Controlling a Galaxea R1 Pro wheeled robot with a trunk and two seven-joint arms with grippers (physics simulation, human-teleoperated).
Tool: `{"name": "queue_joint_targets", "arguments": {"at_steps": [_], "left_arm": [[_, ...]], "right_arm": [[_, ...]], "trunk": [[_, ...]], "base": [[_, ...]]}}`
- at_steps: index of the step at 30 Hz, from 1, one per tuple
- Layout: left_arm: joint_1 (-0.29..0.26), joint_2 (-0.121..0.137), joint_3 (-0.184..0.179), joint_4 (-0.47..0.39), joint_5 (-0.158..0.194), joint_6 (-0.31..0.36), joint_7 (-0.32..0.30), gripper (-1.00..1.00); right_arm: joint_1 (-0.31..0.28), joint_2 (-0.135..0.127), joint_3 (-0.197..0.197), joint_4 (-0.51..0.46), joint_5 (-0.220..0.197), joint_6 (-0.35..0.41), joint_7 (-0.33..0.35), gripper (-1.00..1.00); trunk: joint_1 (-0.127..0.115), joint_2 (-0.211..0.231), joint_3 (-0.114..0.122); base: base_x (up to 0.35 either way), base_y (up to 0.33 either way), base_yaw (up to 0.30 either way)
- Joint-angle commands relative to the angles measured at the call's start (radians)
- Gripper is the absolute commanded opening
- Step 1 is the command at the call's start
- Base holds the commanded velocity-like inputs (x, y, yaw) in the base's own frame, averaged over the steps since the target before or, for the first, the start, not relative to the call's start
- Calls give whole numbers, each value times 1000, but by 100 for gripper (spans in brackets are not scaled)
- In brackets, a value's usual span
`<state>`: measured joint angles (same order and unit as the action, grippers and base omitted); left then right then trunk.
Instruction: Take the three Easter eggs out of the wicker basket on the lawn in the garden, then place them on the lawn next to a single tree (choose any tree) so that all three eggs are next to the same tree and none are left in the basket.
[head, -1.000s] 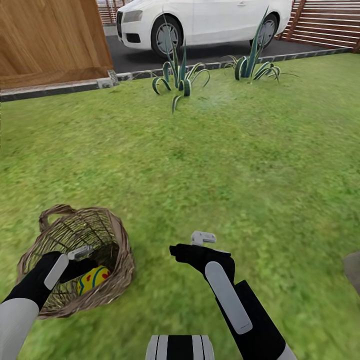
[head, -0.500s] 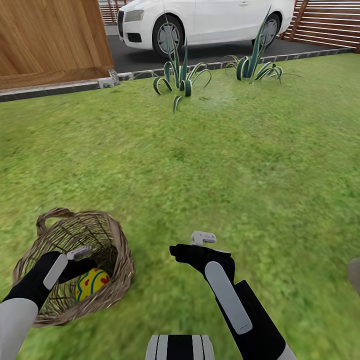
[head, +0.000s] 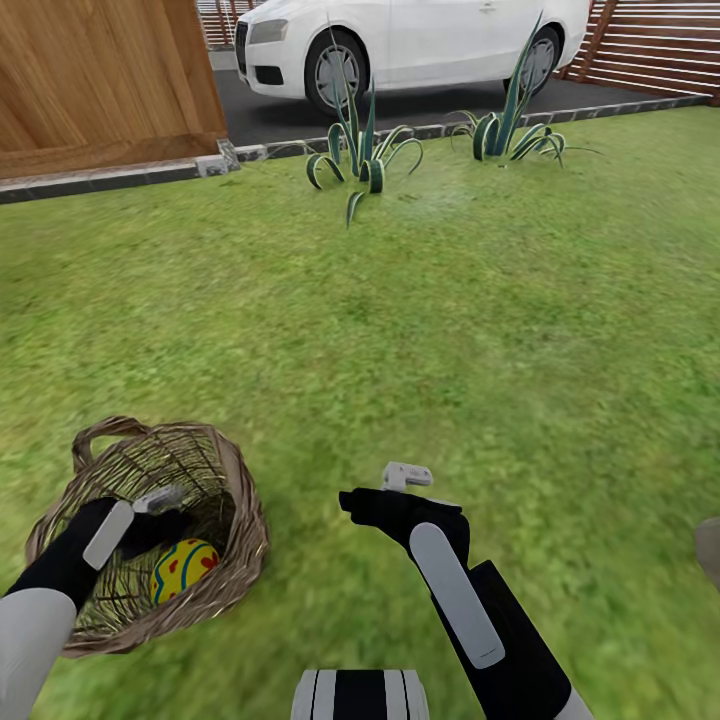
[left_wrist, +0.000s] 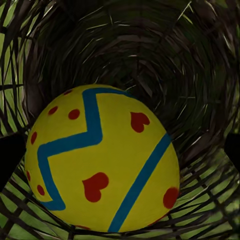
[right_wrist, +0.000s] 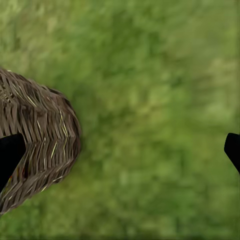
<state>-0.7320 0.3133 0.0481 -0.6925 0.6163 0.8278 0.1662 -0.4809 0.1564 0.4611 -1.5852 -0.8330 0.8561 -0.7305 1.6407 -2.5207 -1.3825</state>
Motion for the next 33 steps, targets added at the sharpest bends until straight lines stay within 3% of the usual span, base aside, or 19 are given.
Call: {"name": "queue_joint_targets", "arguments": {"at_steps": [1,5,10,15,19,33], "left_arm": [[-4,1,0,0,34,4,12,100],[-10,1,1,2,65,4,41,100],[-12,1,6,3,78,5,65,100],[-12,2,74,3,80,5,78,100],[-12,3,94,3,81,5,86,100],[-62,6,101,125,81,4,93,100]], "right_arm": [[-1,0,1,-1,-9,2,-10,100],[-1,0,2,-1,-9,1,-10,100],[-1,0,2,-1,-9,1,-10,100],[-1,0,3,-1,-9,1,-10,100],[-1,0,4,-1,-9,1,-10,100],[-1,0,4,-1,-9,1,-10,100]], "trunk": [[0,0,-1],[0,0,-1],[0,0,-1],[0,0,-1],[0,0,-1],[0,0,-1]], "base": [[0,0,0],[0,0,0],[0,0,0],[0,0,0],[0,0,0],[0,0,0]]}}
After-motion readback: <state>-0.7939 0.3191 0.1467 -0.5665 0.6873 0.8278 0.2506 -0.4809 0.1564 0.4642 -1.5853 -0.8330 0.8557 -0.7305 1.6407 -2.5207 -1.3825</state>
